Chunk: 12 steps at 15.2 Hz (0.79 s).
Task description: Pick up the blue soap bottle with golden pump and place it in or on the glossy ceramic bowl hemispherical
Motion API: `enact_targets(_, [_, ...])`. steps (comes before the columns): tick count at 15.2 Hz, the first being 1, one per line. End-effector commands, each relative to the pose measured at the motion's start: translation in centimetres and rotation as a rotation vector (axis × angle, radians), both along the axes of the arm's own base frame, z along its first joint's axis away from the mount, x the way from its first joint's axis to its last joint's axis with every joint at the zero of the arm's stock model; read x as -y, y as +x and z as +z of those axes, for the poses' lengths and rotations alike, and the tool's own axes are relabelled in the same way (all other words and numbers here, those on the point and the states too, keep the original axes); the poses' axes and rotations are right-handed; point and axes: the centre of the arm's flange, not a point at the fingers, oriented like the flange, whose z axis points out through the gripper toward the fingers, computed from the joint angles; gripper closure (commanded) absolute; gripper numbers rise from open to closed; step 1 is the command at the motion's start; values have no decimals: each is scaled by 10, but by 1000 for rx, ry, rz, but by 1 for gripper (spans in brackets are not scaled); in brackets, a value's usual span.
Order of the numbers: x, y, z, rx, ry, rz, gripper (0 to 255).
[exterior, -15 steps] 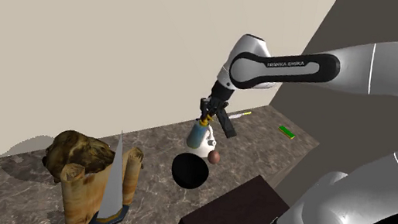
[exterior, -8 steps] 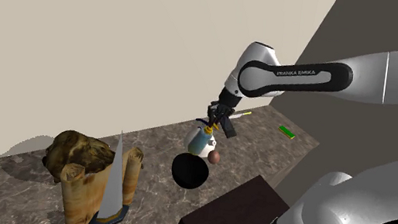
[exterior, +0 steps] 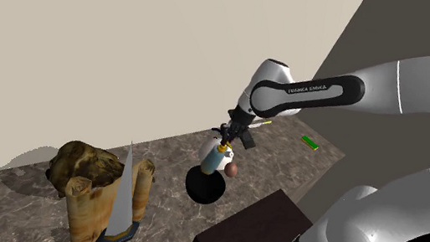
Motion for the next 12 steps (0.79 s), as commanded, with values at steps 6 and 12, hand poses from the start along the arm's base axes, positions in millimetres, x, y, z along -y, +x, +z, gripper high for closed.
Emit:
enact_targets(6, [-1,0,-37,1,0,0,255])
enact_targets(12, [-1,0,-69,1,0,0,255])
